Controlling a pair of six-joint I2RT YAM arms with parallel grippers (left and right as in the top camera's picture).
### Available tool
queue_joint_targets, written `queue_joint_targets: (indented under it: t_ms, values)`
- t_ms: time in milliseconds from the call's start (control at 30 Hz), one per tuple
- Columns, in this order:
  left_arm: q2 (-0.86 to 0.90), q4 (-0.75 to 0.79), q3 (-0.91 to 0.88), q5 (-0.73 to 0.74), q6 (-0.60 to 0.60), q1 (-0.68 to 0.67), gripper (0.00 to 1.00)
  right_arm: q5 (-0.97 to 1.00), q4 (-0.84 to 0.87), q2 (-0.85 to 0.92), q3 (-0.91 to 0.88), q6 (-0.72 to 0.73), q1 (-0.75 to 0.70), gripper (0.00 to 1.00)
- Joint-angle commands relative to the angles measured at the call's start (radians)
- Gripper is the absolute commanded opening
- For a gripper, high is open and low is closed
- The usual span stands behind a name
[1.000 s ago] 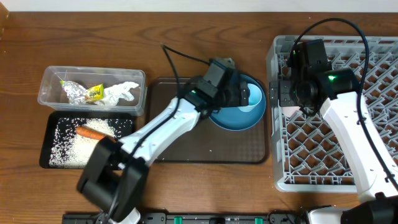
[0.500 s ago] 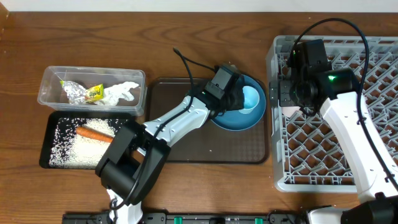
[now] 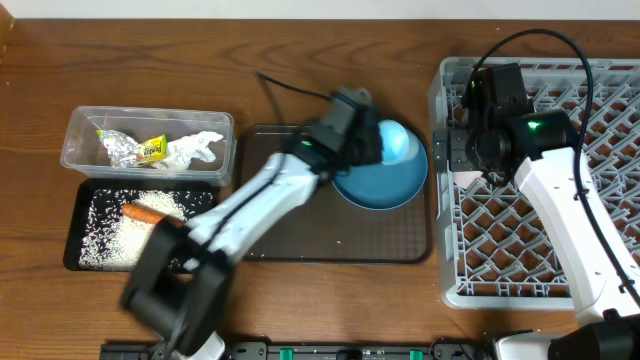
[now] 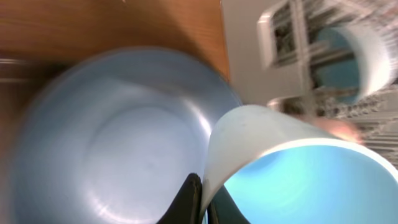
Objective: Sort waste into correct bins and load items into the dishwasher rack
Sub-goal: 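Lift the light-blue cup and carry it right toward the right gripper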
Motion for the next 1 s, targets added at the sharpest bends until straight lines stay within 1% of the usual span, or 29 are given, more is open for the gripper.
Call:
queue_joint_targets:
  t_ms: [0, 67, 133, 200, 267, 333, 467, 567, 633, 700, 733, 767, 800, 833, 867, 933, 967]
  values:
    - [-0.138, -0.068, 0.000, 0.108, 0.006, 0.084, 0.06, 0.008, 0.002, -0.015, 0.015, -0.001, -0.003, 0.99]
    - [-0.192, -0.122, 0.000, 0.226, 0.045, 0.142, 0.06, 0.008, 0.002, -0.015, 0.015, -0.001, -0.003, 0.99]
    - [-0.230, -0.175, 0.000, 0.383, 0.105, 0.204, 0.06, 0.008, 0.002, -0.015, 0.015, -0.001, -0.003, 0.99]
    - [-0.251, -0.239, 0.000, 0.531, 0.163, 0.257, 0.06, 0.008, 0.002, -0.015, 0.015, -0.001, -0.003, 0.99]
    - [-0.256, -0.293, 0.000, 0.641, 0.223, 0.294, 0.06, 0.008, 0.002, -0.015, 0.015, -0.001, -0.003, 0.99]
    - [-0.254, -0.336, -0.001, 0.729, 0.271, 0.321, 0.06, 0.008, 0.002, -0.015, 0.015, -0.001, -0.003, 0.99]
    - [-0.253, -0.340, -0.001, 0.875, 0.322, 0.330, 0.06, 0.008, 0.002, -0.015, 0.015, -0.001, -0.003, 0.99]
    - [-0.253, -0.342, -0.001, 0.946, 0.347, 0.330, 0.06, 0.005, 0.002, -0.015, 0.015, 0.000, -0.003, 0.99]
    - [-0.253, -0.345, -0.001, 0.951, 0.348, 0.330, 0.06, -0.027, 0.002, -0.015, 0.015, 0.000, -0.003, 0.99]
    - [-0.253, -0.350, -0.001, 0.951, 0.348, 0.330, 0.06, -0.105, -0.034, -0.015, 0.015, -0.001, -0.003, 0.99]
    - [-0.253, -0.354, -0.001, 0.953, 0.348, 0.330, 0.06, -0.167, -0.087, -0.016, 0.016, -0.002, -0.003, 0.99]
    - [-0.253, -0.357, -0.001, 0.959, 0.349, 0.330, 0.06, -0.221, -0.120, -0.018, 0.017, -0.036, -0.003, 0.99]
    - [-0.253, -0.361, -0.001, 0.976, 0.362, 0.330, 0.06, -0.271, -0.161, -0.020, 0.018, -0.149, -0.003, 0.99]
    - [-0.253, -0.362, -0.001, 0.989, 0.371, 0.330, 0.06, -0.292, -0.180, -0.021, 0.019, -0.212, -0.004, 0.99]
    - [-0.253, -0.364, -0.001, 1.010, 0.382, 0.330, 0.06, -0.292, -0.216, -0.023, 0.020, -0.248, -0.006, 0.99]
    - [-0.253, -0.367, -0.001, 1.030, 0.389, 0.330, 0.06, -0.305, -0.250, -0.035, 0.021, -0.263, -0.019, 0.98]
    - [-0.253, -0.369, -0.001, 1.029, 0.389, 0.330, 0.06, -0.353, -0.254, -0.050, 0.021, -0.274, -0.029, 0.98]
